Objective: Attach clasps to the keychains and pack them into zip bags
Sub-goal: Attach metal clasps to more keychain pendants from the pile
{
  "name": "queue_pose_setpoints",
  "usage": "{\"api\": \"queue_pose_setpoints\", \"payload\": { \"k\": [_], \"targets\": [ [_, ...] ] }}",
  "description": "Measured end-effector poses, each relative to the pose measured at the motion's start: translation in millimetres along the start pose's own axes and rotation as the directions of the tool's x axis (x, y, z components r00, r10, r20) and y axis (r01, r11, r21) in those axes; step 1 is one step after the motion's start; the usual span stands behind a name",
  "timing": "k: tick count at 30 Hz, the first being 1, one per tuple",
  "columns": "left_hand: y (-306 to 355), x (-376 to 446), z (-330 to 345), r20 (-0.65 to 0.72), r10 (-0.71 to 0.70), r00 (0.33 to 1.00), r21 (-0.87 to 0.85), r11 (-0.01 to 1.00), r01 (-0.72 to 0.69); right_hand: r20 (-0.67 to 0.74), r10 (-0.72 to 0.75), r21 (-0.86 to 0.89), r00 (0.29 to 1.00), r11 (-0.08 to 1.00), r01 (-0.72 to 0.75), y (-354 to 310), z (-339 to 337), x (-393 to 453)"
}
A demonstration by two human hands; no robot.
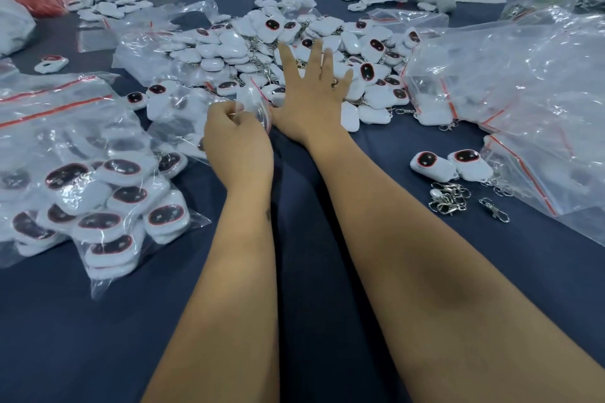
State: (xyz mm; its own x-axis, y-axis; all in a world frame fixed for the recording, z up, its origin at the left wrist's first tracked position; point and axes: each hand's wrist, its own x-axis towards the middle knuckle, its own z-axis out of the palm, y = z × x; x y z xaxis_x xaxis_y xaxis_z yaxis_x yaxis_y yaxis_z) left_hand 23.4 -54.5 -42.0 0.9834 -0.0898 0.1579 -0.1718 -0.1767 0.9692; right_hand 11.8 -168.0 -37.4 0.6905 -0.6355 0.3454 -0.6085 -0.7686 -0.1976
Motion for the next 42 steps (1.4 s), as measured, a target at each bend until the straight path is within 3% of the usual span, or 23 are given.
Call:
{"api": "queue_pose_setpoints", "payload": {
  "k": [2,6,10,14,17,22,26,29,31,36,39,40,42],
  "targets": [
    [-1.5,0.8,3.1,0.028,-0.012,1.0,0.011,1.0,0.012,0.049,0.032,0.042,0.998,0.999,-0.034,1.3,0.6,11.3],
    [-4.2,4.8,4.1,0.062,-0.022,0.998,0.03,0.999,0.02,0.175,0.064,-0.051,0.982,0.997,-0.056,5.9,-2.6,18.7],
    [-2.5,2.6,2.0,0.093,0.007,0.996,0.032,0.999,-0.01,0.115,0.045,-0.026,0.992,0.999,-0.042,11.3,-7.8,-1.4],
    [5.4,-5.5,-1.6,0.034,0.046,0.998,-0.067,0.997,-0.044,0.076,0.077,-0.024,0.994,0.997,-0.076,34.5,-17.7,-24.3],
    [10.4,-14.8,-3.8,0.042,0.138,0.989,-0.091,0.987,-0.134,0.071,0.137,-0.047,0.988,0.99,-0.134,53.5,-28.0,-36.5],
    [8.1,-24.6,-2.8,0.185,0.332,0.925,0.064,0.935,-0.348,0.022,0.212,-0.037,0.977,0.977,-0.211,57.8,-41.5,-53.9],
    [6.7,-22.1,-1.8,0.194,0.302,0.933,0.097,0.941,-0.324,-0.203,0.187,0.104,0.961,0.98,-0.169,37.4,-48.1,-64.7],
    [6.3,-26.4,-2.1,0.224,0.266,0.938,0.006,0.962,-0.274,-0.091,0.169,0.234,0.981,0.962,-0.144,22.7,-43.6,-75.2],
    [4.9,-29.7,-2.1,0.262,0.275,0.925,-0.009,0.959,-0.282,-0.012,0.162,0.17,0.987,0.973,-0.158,18.6,-37.0,-79.3],
    [1.3,-24.5,-3.4,0.391,0.186,0.901,0.093,0.966,-0.239,-0.007,0.209,0.153,0.978,0.967,-0.205,23.3,-32.6,-74.6],
    [0.4,-21.4,-2.8,0.404,0.152,0.902,0.112,0.971,-0.214,-0.072,0.19,0.314,0.979,0.936,-0.158,28.3,-33.8,-76.5],
    [0.6,-21.0,-2.5,0.405,0.15,0.902,0.109,0.972,-0.21,-0.108,0.176,0.453,0.979,0.885,-0.109,30.3,-34.1,-78.4],
    [1.6,-20.7,-2.5,0.414,0.139,0.9,0.096,0.976,-0.195,-0.137,0.196,0.743,0.971,0.669,-0.03,31.6,-38.7,-83.7]
  ]
}}
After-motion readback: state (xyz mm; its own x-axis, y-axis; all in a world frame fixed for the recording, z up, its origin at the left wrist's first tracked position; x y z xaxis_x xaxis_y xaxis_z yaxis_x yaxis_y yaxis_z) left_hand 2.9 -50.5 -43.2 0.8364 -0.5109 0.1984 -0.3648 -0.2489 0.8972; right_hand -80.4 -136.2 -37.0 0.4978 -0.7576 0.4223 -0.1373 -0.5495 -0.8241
